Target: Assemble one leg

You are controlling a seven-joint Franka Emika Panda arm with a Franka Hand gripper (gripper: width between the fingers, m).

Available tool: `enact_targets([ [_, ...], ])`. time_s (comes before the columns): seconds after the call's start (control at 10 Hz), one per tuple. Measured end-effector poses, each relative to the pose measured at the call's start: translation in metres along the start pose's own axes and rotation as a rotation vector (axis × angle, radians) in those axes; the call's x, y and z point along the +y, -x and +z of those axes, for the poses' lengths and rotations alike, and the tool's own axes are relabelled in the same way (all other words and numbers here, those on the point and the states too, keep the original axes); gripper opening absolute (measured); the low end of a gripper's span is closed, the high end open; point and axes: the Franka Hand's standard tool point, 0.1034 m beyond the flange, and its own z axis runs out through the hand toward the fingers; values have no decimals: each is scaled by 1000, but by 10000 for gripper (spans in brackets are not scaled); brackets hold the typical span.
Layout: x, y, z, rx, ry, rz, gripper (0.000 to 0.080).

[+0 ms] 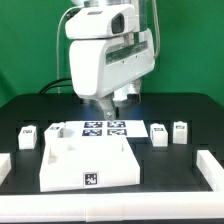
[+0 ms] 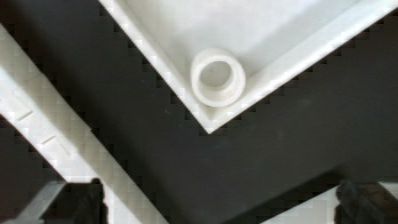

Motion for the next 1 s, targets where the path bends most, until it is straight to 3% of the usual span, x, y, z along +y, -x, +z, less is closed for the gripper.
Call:
enact_targets([
  [0.4, 0, 1, 1, -1, -2, 1, 650],
  [0.5, -1, 10, 6, 5, 18, -61, 650],
  [0.7, -15, 42, 20, 1, 33, -180, 650],
  [1.0, -22, 64, 30, -25, 71, -345, 650],
])
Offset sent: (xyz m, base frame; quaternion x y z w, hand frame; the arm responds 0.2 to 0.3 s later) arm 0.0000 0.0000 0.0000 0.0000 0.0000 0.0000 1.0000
